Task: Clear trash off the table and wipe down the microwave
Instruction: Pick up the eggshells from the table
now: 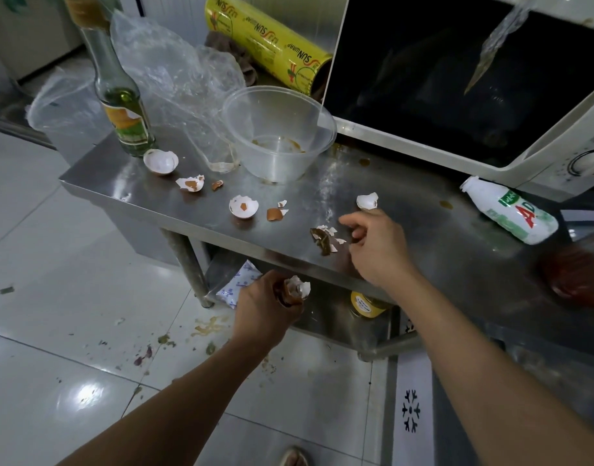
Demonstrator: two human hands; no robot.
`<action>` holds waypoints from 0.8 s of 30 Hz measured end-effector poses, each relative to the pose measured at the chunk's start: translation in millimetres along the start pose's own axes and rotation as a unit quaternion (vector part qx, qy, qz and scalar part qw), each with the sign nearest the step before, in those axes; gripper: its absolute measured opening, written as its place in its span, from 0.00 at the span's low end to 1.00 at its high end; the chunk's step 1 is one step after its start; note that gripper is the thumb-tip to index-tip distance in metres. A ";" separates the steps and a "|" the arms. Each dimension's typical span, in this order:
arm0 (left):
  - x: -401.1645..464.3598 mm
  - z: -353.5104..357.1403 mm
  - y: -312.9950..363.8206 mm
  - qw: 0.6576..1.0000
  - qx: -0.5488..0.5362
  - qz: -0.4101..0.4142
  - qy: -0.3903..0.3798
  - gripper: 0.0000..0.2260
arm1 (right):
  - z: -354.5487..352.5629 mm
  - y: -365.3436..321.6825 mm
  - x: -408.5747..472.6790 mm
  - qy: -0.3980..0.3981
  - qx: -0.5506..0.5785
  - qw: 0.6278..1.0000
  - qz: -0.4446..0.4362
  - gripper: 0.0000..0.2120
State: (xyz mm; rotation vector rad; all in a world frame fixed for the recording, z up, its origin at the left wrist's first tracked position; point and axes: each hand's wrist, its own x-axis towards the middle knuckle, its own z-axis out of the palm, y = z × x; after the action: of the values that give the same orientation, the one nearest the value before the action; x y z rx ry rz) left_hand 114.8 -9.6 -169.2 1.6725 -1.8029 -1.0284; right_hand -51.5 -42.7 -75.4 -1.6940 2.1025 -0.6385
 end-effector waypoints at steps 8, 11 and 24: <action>6.9 3.2 2.3 1.000 -0.020 -0.003 0.008 0.20 | -2.5 -11.2 9.5 -0.169 -0.044 0.982 -0.065 0.27; 6.6 2.1 5.8 0.999 -0.033 0.002 0.018 0.18 | 1.5 -15.2 0.3 -0.157 -0.024 0.983 -0.091 0.22; 4.0 -6.0 12.0 0.998 -0.057 -0.008 0.032 0.17 | 19.4 -27.8 -22.2 -0.099 -0.034 0.984 -0.143 0.14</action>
State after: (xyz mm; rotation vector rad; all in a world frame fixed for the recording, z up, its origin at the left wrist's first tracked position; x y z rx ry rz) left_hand 111.3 -15.0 -156.8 1.6352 -1.6610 -1.0536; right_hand -13.7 -28.1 -76.0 -2.0292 1.7800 -0.4572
